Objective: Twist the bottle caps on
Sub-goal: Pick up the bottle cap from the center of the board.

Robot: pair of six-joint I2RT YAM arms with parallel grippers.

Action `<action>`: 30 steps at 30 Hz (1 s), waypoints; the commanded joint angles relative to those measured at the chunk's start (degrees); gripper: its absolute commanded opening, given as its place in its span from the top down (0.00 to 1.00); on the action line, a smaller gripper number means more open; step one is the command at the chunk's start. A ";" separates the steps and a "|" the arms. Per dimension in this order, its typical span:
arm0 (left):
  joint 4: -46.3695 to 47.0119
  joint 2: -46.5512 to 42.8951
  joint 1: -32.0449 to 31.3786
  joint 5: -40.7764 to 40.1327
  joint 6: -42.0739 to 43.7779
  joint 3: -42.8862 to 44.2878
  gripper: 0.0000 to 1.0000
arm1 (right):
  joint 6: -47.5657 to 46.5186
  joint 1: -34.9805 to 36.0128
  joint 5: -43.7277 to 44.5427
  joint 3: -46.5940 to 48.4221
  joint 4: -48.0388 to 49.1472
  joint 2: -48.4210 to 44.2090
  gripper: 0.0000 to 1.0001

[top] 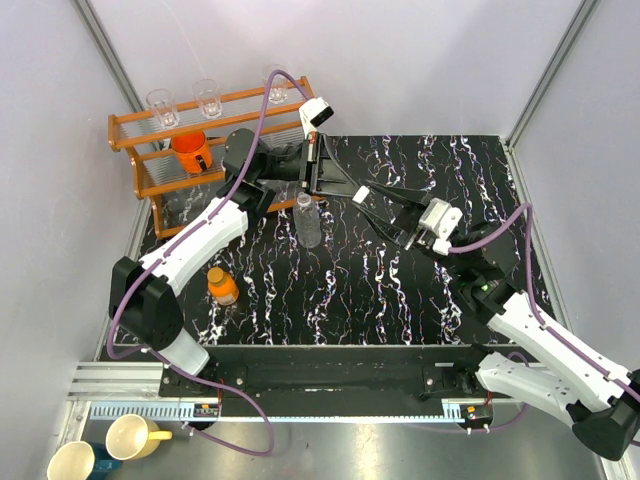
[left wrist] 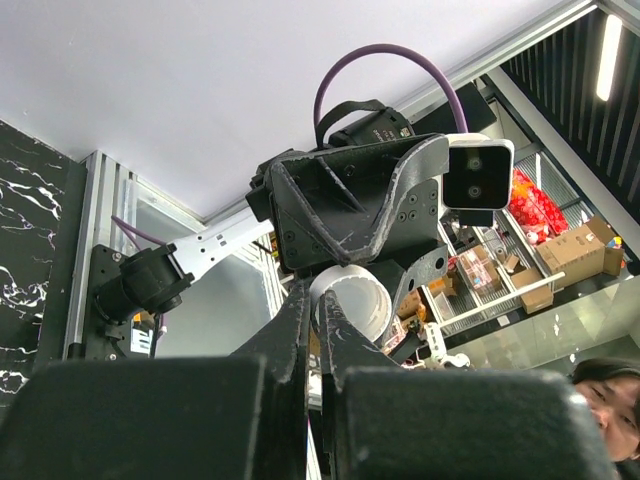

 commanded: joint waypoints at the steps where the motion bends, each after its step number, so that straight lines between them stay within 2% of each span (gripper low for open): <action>1: 2.83 -2.23 0.31 -1.78 -1.06 -0.44 1.00 | 1.11 0.65 1.29 0.93 1.85 0.30 0.55; 11: 4.59 -3.02 0.31 -2.21 -2.38 -0.79 1.00 | 1.90 0.74 1.81 0.93 1.23 -0.14 0.62; 15: 5.29 -3.46 0.39 -2.39 -3.17 -0.62 1.00 | 2.60 0.65 2.08 0.40 1.93 -0.14 0.54; 19: 6.08 -3.81 0.31 -2.48 -3.69 -0.70 1.00 | 2.78 0.65 2.52 0.05 2.64 -0.23 0.50; 30: 6.08 -4.34 0.48 -2.48 -3.34 -2.11 1.00 | 4.10 0.65 1.99 0.49 3.25 -0.58 0.60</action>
